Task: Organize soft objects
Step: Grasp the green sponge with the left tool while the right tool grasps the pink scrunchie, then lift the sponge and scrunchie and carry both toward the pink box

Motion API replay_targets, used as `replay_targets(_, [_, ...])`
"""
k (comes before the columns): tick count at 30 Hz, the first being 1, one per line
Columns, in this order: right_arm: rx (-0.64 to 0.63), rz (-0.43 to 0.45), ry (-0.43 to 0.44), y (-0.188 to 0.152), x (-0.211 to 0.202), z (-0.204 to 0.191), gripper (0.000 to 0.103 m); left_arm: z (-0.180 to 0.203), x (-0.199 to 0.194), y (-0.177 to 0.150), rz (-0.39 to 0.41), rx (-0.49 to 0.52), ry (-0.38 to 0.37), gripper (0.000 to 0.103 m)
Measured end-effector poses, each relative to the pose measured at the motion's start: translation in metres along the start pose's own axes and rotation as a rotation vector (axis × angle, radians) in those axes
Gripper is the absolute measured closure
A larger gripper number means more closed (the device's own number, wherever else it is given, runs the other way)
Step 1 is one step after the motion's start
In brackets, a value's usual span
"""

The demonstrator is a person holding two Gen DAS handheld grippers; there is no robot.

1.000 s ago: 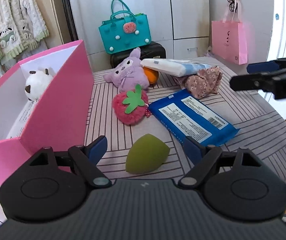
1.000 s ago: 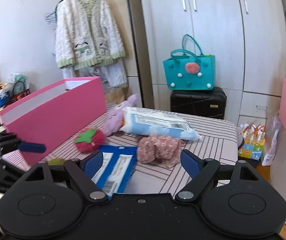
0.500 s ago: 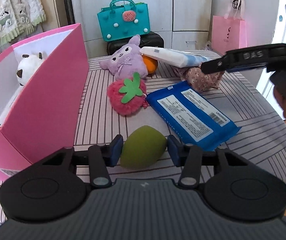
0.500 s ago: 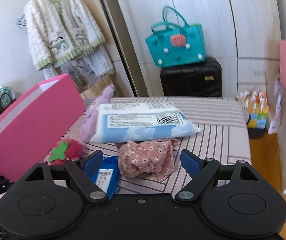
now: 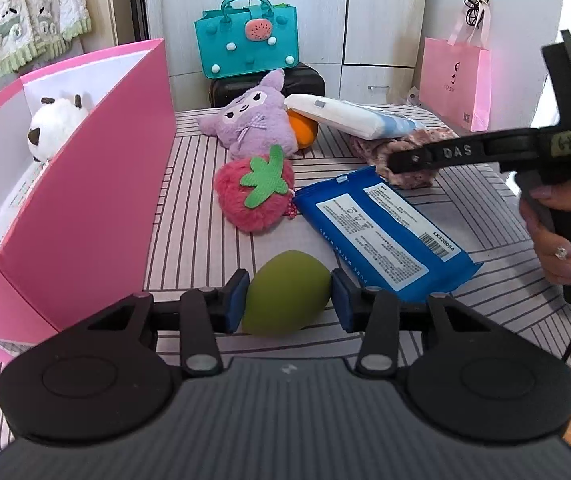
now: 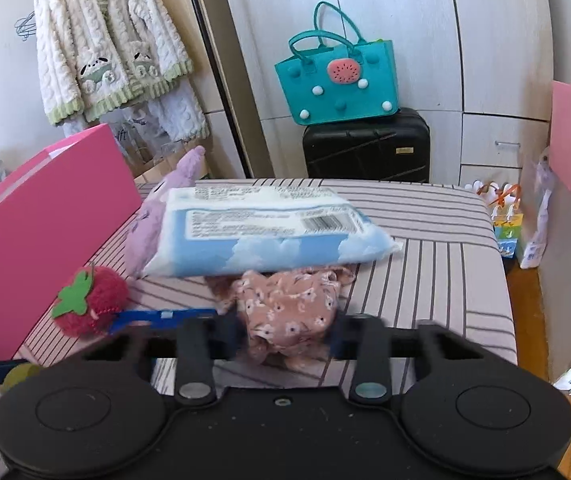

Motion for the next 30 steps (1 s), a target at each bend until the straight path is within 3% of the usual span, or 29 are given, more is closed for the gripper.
replay_targets(1, [-0.007, -0.002, -0.001, -0.001, -0.002, 0.000, 0.084, 0.000, 0.000, 0.000, 0.000, 0.002, 0.000, 0.061])
replay_targets(6, [0.008, -0.027, 0.046, -0.008, -0.019, -0.007, 0.090, 0.000, -0.001, 0.000, 0.003, 0.007, 0.004, 0.062])
replay_targets(18, [-0.033, -0.048, 0.049, -0.016, -0.059, -0.021, 0.091, 0.001, -0.005, -0.001, -0.044, -0.015, -0.034, 0.064])
replay_targets(26, [-0.013, -0.078, 0.088, -0.022, -0.087, -0.033, 0.091, 0.004, -0.015, -0.006, -0.089, 0.017, -0.055, 0.064])
replay_targets(30, [-0.046, -0.047, 0.111, -0.021, -0.106, -0.046, 0.091, 0.005, -0.024, -0.006, -0.091, 0.057, -0.066, 0.064])
Point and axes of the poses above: each gripper's, at about its wrist camera, not at the fingertips, and x roughly the way its jaws point, z to its right, y to its top, the point moved 9 cm from there along x, roughly the way its jaws point, and after that the axes turned 5 degrees about -x, right-handed, at the moved point
